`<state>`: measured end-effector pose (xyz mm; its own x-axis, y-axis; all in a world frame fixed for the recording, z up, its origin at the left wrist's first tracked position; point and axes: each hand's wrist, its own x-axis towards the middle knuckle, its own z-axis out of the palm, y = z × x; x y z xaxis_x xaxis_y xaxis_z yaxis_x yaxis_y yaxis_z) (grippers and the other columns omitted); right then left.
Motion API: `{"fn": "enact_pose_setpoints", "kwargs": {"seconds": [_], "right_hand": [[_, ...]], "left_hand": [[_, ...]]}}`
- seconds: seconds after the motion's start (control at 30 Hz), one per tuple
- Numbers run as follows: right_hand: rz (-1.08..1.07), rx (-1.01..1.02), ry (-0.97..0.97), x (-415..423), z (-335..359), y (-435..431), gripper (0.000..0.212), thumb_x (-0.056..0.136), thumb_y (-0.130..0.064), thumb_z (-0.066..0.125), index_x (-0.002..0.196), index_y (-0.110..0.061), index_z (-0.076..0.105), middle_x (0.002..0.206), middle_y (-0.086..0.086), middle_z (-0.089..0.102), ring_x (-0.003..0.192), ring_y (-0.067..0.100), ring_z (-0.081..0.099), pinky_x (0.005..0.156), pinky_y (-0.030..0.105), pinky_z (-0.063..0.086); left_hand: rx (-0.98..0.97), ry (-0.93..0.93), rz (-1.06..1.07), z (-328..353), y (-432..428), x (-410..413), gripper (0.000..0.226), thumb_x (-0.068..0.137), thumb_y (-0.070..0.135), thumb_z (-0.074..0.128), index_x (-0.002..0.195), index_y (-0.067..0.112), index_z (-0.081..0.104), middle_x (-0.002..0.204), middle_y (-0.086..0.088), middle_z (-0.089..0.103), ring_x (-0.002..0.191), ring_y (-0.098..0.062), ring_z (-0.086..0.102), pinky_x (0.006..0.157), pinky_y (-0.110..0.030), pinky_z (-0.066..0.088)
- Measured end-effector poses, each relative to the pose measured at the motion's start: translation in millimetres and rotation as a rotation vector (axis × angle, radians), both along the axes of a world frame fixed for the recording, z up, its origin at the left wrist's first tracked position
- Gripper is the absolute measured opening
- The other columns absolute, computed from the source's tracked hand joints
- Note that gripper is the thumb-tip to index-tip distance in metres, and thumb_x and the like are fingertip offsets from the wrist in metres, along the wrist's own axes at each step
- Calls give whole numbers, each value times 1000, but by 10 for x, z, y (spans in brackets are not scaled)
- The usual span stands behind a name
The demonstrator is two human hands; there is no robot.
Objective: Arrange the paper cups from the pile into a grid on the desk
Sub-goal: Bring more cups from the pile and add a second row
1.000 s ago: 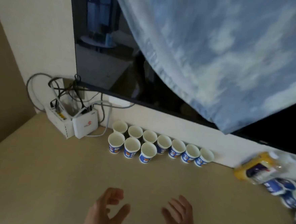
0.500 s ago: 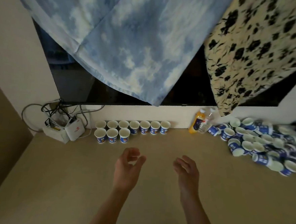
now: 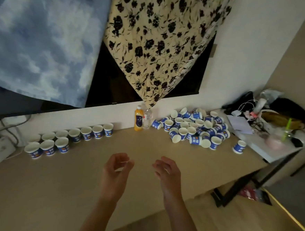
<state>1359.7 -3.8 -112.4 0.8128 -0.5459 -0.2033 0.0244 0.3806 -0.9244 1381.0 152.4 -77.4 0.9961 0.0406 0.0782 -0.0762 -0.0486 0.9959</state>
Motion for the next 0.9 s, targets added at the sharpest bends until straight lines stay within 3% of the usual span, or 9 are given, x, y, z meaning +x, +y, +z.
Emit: {"fn": "enact_pose_setpoints", "kwargs": {"seconds": [0.2,0.37,0.47,0.6,0.9], "right_hand": [[-21,20,10,-229,-113,-639,34,76,6,78,103,-11,65,91,6,73,92,25,66,72,31,51],[-19,49,33,-155,-265,-988,38,72,0,79,106,-8,65,92,8,74,96,25,67,75,32,52],[-15,27,61,-8,-318,-1211,34,77,5,77,107,-8,65,95,9,75,94,21,68,78,33,52],[-45,-33,112,317,-327,-1638,42,65,-13,79,105,-13,68,97,6,76,95,20,69,80,31,52],[-96,-77,151,964,-355,-2659,27,84,10,69,102,-10,65,103,15,71,102,34,65,78,33,49]], "left_hand": [[-4,-4,-31,-39,-678,-176,13,88,1,72,98,8,67,96,-6,70,80,-7,65,64,-7,48],[35,-28,-45,-138,-1088,-33,15,87,-1,72,94,11,66,98,-6,70,85,-18,65,63,-13,48],[51,-13,-81,-235,-1343,154,16,87,4,73,97,15,67,100,-1,71,91,-18,67,73,-28,48],[24,26,-132,-368,-1840,561,16,87,6,74,96,18,67,101,0,71,95,-20,67,79,-36,49],[51,97,-226,-448,-2758,1296,13,87,16,74,96,23,67,100,11,71,92,0,66,78,-23,49]]}}
